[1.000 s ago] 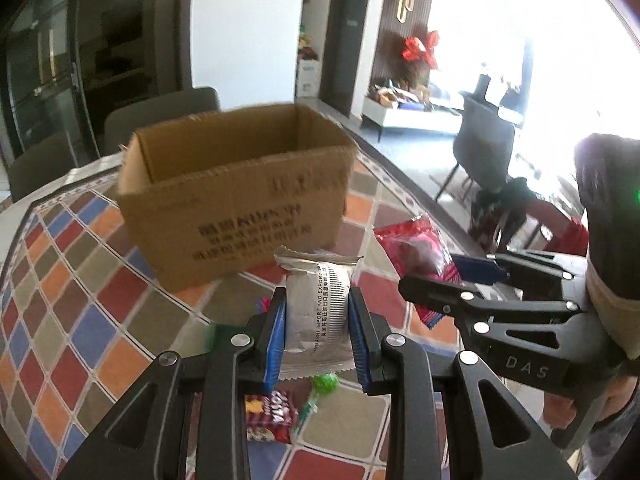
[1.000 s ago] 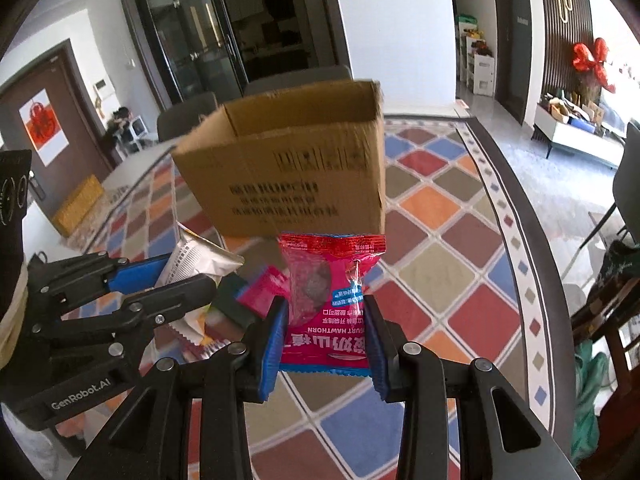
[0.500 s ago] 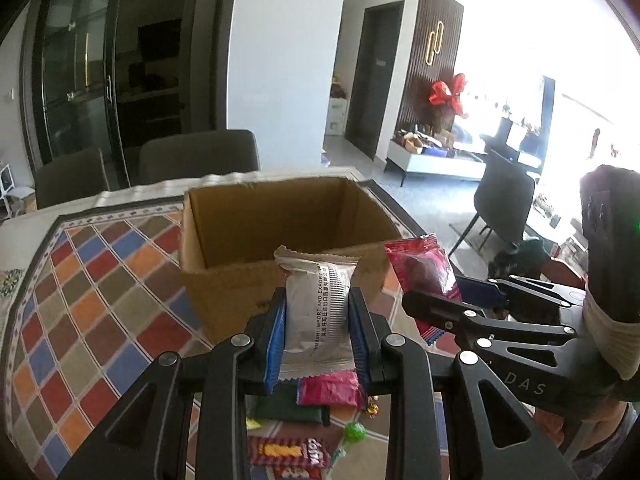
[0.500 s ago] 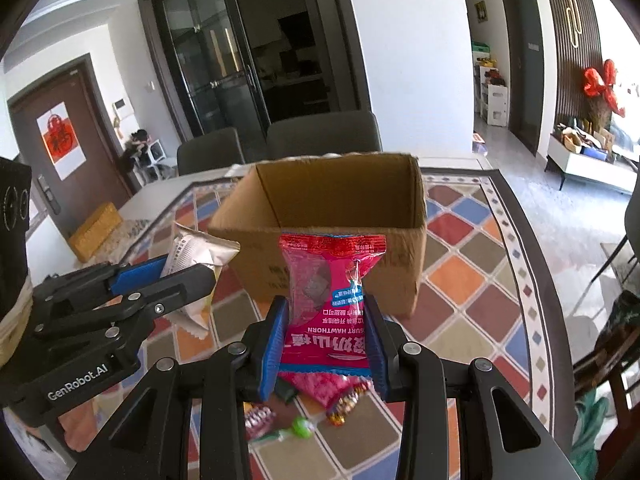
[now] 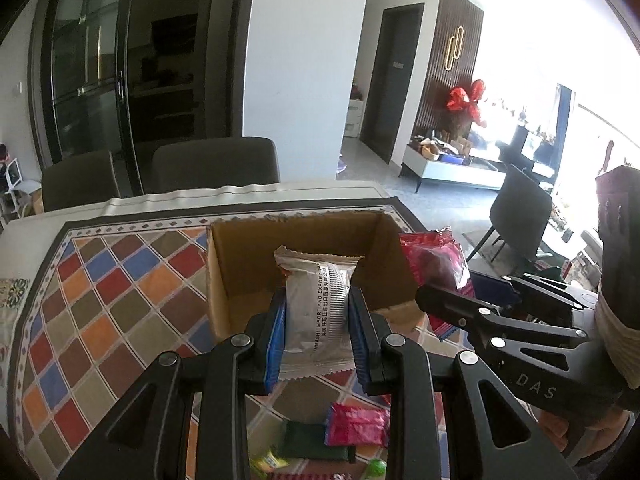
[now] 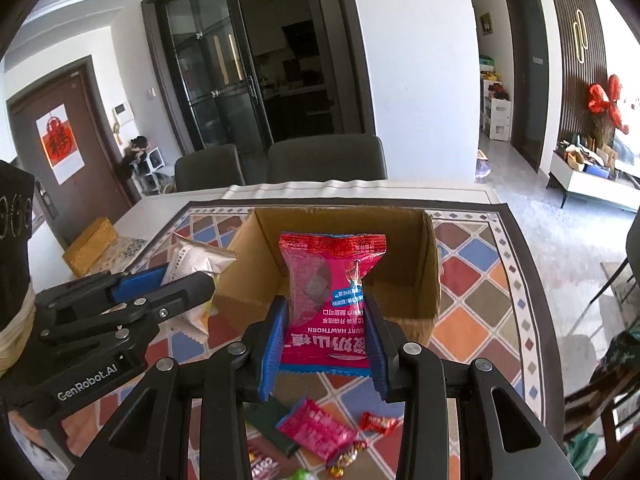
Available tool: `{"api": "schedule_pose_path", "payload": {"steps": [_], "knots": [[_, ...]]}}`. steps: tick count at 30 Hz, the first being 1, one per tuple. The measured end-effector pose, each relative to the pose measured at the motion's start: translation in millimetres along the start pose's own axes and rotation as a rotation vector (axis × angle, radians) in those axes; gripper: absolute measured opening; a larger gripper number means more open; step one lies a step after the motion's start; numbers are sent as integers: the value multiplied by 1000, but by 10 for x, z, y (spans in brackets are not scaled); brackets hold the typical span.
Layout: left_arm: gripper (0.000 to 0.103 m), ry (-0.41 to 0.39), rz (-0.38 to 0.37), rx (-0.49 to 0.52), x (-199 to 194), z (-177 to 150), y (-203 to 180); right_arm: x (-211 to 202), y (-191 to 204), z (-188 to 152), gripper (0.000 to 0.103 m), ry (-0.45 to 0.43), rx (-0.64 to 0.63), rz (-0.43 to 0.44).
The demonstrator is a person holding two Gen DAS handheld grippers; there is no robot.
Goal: Organize snacks
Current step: 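Carry both packs over the cardboard box and open both tools to release them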
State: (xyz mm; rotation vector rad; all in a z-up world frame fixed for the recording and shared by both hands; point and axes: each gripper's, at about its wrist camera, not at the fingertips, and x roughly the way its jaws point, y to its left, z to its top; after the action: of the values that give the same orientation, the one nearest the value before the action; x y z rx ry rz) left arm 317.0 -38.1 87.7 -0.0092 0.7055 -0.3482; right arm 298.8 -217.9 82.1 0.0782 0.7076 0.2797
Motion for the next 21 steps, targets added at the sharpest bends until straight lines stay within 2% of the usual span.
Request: {"api": "schedule_pose_path", "payload": {"steps": [11,21], "knots": [[29,77,33,-8,486,216,197,519,-105,301,38,78,6,-14],[33,133,58,-17,771,257,236,856,-229,367,38,133,31,-32]]}}
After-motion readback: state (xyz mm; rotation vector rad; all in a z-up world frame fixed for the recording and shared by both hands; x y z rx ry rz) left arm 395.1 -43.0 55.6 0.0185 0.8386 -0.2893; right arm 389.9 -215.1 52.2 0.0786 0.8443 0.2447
